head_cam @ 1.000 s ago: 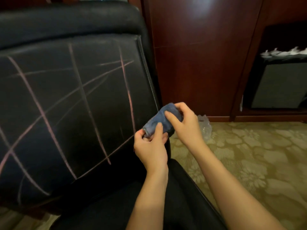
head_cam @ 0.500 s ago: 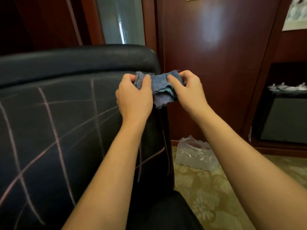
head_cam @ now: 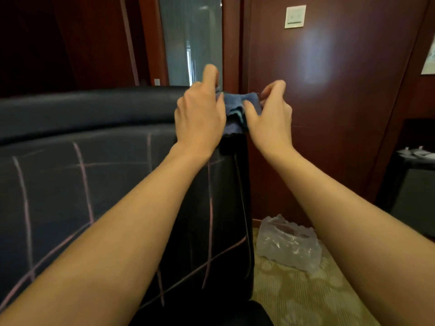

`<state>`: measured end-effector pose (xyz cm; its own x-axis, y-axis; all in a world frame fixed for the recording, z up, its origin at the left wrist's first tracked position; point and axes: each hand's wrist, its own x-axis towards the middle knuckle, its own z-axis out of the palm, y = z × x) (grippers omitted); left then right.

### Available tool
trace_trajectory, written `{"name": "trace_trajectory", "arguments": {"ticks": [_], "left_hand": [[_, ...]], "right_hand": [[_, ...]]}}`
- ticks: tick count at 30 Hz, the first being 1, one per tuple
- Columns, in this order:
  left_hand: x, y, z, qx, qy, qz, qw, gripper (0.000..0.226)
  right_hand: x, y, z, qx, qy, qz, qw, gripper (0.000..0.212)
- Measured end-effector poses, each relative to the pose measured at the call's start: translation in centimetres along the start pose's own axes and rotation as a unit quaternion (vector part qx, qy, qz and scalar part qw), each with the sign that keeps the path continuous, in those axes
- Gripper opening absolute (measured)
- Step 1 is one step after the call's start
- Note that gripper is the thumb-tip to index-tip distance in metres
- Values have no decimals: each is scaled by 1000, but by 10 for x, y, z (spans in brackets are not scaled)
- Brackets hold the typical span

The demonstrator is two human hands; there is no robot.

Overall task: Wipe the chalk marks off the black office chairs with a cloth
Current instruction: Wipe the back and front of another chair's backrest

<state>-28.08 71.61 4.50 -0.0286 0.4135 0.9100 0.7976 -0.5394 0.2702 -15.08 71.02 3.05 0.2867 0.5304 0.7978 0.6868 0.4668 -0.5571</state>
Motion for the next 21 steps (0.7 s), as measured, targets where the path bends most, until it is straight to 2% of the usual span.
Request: {"name": "trace_trajectory", "arguments": {"ticks": [2,4,7,10,15,21], "left_hand": [[1,-11,1,53,-48,25,997,26],[-5,-19,0,59,-78,33,995,26],[-17,-28,-3,1,-64,46,997,18],[-19,-36,-8,-36,-52,24,998,14],[-10,-52,-32,32,-105,-4,994,20],[-10,-102,-83,99,-110,3,989,23]], "right_hand": [[0,-3,7,-84,-40,-56,994,28],[-5,-1,15,-166,-91,-100,977,26],[-10,-1,21,-151,-92,-91,980,23],[-13,-5,23,-139,-91,-81,983,26],[-25,-25,40,-154,-102,-94,978,23],[-41,-77,82,-137,-116,-132,975,21]]}}
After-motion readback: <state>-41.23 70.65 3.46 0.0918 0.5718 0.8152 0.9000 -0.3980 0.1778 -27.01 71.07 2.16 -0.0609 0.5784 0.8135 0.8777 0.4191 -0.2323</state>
